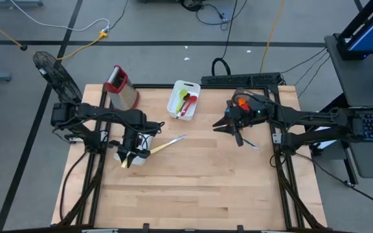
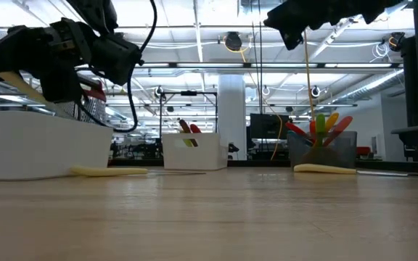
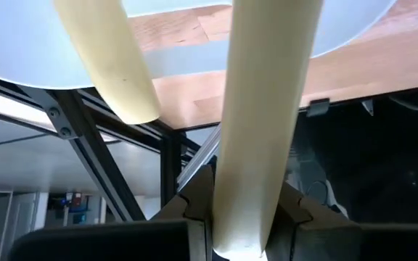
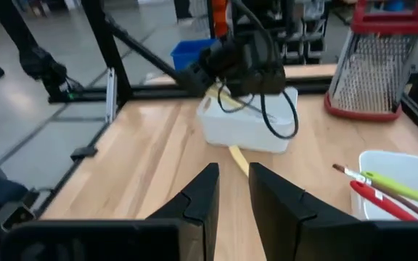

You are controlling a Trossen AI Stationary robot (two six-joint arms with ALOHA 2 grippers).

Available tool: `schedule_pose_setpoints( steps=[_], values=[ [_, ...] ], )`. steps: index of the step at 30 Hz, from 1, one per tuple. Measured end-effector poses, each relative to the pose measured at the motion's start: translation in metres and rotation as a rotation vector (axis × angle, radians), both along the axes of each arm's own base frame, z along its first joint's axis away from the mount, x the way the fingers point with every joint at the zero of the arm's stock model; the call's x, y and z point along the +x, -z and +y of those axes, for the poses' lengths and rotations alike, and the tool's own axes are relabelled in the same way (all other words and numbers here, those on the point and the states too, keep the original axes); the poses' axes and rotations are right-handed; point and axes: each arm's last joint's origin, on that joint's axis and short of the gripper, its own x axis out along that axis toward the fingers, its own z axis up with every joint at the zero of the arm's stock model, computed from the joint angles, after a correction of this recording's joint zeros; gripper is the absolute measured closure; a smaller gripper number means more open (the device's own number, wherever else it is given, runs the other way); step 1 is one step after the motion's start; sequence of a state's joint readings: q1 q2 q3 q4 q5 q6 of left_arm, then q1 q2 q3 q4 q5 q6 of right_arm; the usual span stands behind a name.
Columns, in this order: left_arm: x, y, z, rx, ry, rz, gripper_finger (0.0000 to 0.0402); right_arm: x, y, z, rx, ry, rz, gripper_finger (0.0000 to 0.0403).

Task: Pick & Place Kitchen Items
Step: Put the yellow knife into the bottom white bin

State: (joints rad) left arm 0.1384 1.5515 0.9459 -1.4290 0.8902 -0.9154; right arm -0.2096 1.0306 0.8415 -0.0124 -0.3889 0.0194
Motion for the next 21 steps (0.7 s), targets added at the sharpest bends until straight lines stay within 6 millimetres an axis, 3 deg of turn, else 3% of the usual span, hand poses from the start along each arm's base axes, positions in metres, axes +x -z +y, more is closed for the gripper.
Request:
schedule_pose_setpoints(
  steps=[5, 13, 21],
  values=[
    [-0.001, 0.000, 0.005, 0.003, -0.021, 0.006, 0.0334, -0.011, 0.002, 0.001, 0.006, 0.033, -0.044, 0.0335],
    [-0.004, -0.001, 0.006, 0.036, -0.008, 0.054, 0.0259, -0.021, -0.002, 0.003, -0.008, 0.057, -0.079, 0.0335],
    [-0.005, -0.002, 0.006, 0.055, -0.003, 0.054, 0.0238, -0.021, -0.002, 0.003, -0.009, 0.056, -0.079, 0.0335]
  ],
)
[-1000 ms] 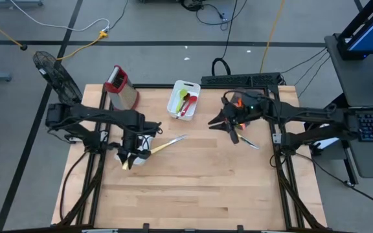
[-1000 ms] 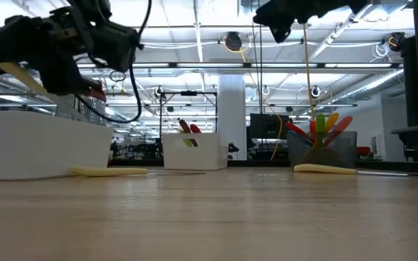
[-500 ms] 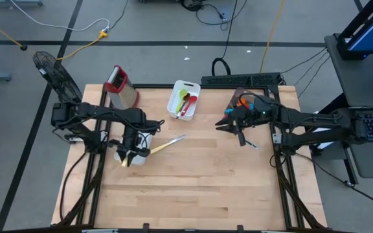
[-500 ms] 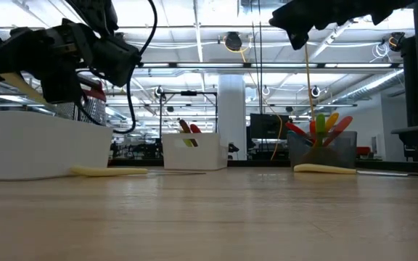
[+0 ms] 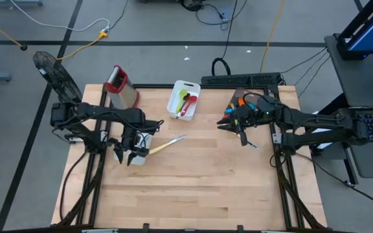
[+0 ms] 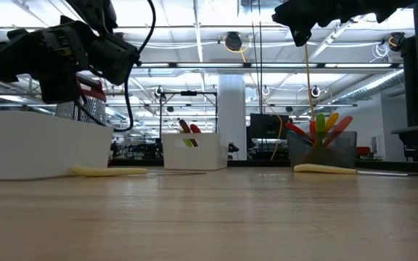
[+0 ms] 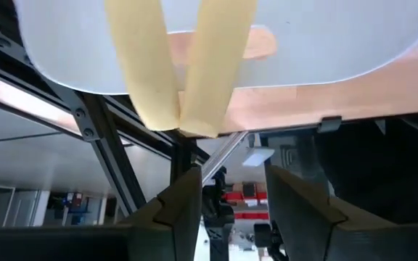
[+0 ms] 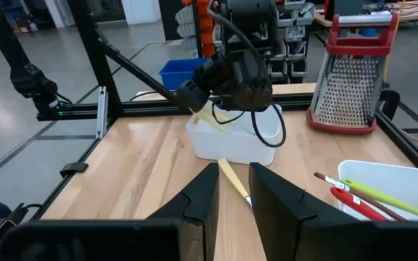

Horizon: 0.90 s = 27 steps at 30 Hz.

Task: Pick & Place Kitchen Items
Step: Put the yellow knife into the bottom white bin

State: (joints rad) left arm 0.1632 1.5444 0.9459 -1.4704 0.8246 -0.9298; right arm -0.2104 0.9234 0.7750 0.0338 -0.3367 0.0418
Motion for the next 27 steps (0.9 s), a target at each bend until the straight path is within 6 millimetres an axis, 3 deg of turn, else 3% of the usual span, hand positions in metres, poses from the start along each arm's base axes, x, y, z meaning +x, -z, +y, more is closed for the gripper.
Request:
schedule_pose_setpoints(
  steps=[5, 8, 13, 22, 27],
  values=[
    [-0.008, -0.012, 0.001, 0.093, 0.005, 0.023, 0.0237, 0.000, 0.000, 0.000, 0.006, 0.000, 0.001, 0.0335],
    [-0.014, -0.027, 0.001, 0.175, -0.001, 0.024, 0.0237, 0.000, 0.000, 0.000, 0.010, 0.001, 0.002, 0.0335],
    [-0.016, -0.062, 0.003, 0.343, 0.001, -0.125, 0.0236, 0.000, 0.000, 0.000, 0.010, 0.001, 0.001, 0.0334],
    [0.025, -0.124, 0.002, 0.674, 0.105, -0.771, 0.0236, 0.000, 0.000, 0.000, 0.029, 0.005, 0.004, 0.0334],
    [0.052, -0.126, -0.003, 0.754, 0.117, -0.932, 0.0237, 0.000, 0.000, 0.000, 0.029, 0.005, 0.005, 0.0334]
  ],
)
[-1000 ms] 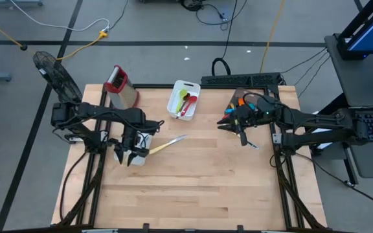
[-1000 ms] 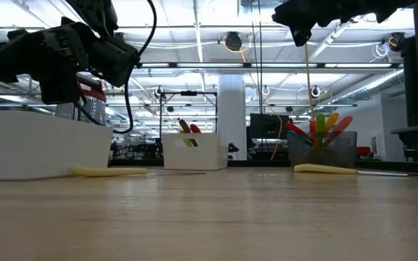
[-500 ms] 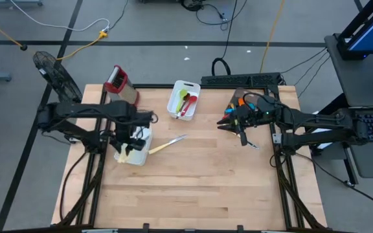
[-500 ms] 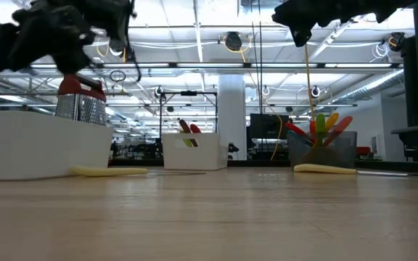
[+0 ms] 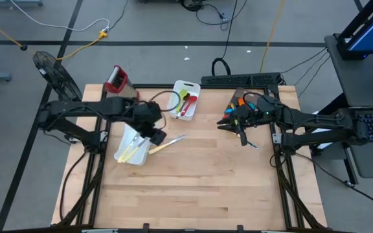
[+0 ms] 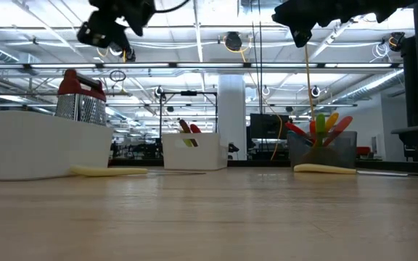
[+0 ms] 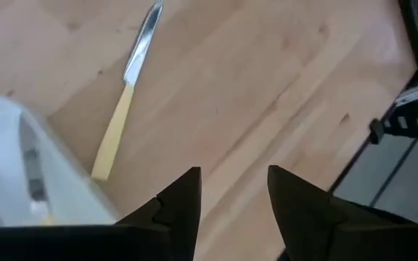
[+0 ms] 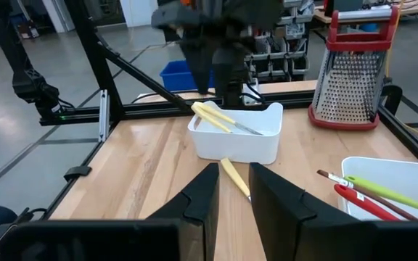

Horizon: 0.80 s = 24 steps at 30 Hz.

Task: Pick & Place Kitchen Items
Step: Put the yellow knife into the bottom white bin

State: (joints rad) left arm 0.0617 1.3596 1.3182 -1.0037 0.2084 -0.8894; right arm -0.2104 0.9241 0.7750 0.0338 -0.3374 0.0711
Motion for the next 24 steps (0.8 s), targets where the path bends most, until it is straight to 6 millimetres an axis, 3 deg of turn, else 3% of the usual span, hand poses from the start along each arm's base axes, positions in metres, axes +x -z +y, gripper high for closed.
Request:
schedule_pose_setpoints(
  steps=[7, 13, 24],
  values=[
    [0.041, 0.041, -0.014, 0.043, 0.155, 0.075, 0.0249, 0.000, 0.000, 0.000, 0.000, -0.001, 0.001, 0.0334],
    [0.064, 0.083, -0.014, 0.098, 0.289, 0.189, 0.0249, 0.000, 0.000, 0.000, 0.000, -0.001, 0.001, 0.0334],
    [0.081, 0.132, 0.008, 0.280, 0.408, 0.347, 0.0249, 0.000, 0.000, 0.000, 0.047, 0.008, 0.007, 0.0334]
  ],
)
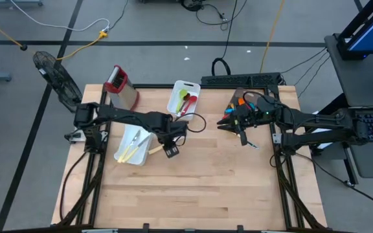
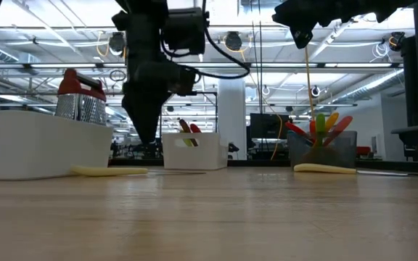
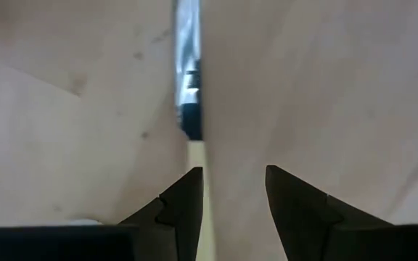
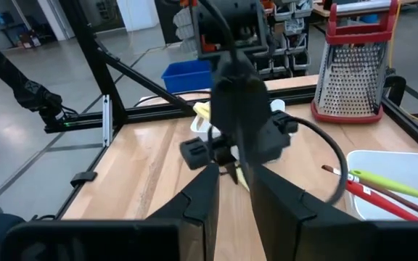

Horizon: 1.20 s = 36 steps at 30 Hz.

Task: Pick & Place Kitchen Items
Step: Put the yellow knife into the bottom white bin

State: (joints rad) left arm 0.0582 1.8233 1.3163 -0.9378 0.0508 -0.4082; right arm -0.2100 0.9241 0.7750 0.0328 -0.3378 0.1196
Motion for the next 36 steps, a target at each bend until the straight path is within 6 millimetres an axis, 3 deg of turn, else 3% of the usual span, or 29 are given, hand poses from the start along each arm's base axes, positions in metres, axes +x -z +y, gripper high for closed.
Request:
schedule_pose_setpoints(
  steps=[13, 36],
  values=[
    [0.006, 0.029, 0.015, 0.027, 0.049, 0.093, 0.0249, 0.000, 0.000, 0.000, 0.025, 0.005, 0.004, 0.0335],
    [0.006, 0.030, 0.016, 0.047, 0.013, 0.094, 0.0249, 0.000, 0.000, -0.002, 0.016, 0.040, 0.004, 0.0335]
  ],
)
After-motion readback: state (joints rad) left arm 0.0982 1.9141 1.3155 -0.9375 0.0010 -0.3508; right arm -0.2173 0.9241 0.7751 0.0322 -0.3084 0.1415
